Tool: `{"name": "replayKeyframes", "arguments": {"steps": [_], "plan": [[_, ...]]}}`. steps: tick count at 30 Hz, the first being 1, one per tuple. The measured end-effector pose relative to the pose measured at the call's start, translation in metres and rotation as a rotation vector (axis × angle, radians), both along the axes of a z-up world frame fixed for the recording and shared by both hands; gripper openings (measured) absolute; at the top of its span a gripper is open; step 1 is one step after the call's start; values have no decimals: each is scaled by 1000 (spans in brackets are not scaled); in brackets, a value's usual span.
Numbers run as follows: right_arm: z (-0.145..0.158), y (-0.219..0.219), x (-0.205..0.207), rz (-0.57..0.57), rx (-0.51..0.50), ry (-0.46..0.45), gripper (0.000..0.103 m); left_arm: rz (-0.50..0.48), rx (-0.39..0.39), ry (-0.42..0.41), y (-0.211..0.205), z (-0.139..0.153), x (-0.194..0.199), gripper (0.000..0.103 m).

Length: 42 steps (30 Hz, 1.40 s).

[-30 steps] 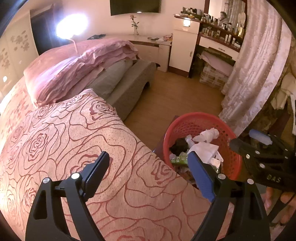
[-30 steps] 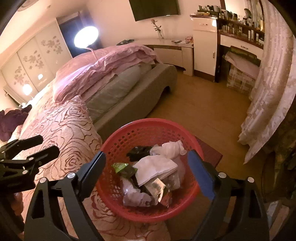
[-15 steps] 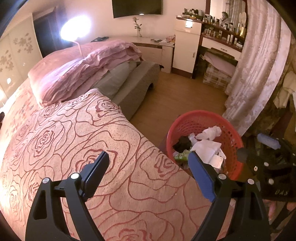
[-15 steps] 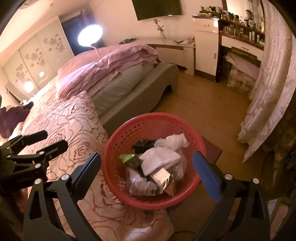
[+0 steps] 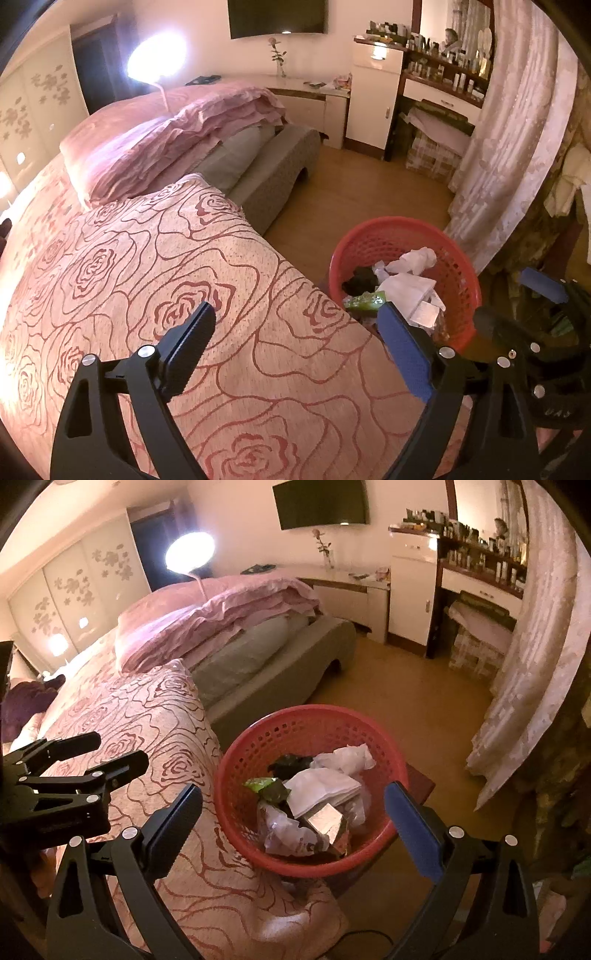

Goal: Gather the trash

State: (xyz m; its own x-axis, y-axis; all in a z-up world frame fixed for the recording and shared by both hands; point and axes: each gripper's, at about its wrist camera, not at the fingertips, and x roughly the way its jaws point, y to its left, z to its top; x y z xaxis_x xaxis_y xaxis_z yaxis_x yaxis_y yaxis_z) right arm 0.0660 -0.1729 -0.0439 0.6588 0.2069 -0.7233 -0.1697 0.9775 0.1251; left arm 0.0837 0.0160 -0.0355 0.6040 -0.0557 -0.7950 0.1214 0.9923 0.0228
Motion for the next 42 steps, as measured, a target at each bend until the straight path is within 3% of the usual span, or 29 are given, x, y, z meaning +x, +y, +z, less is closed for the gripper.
{"name": "replayKeyframes", "arguments": {"steps": [22, 42], "plan": [[8, -5, -40, -62, 4, -55, 96, 48, -35, -42, 5, -1, -40, 91], [27, -24, -78, -130, 13, -139, 96, 97, 21, -118, -4, 16, -81, 92]]}}
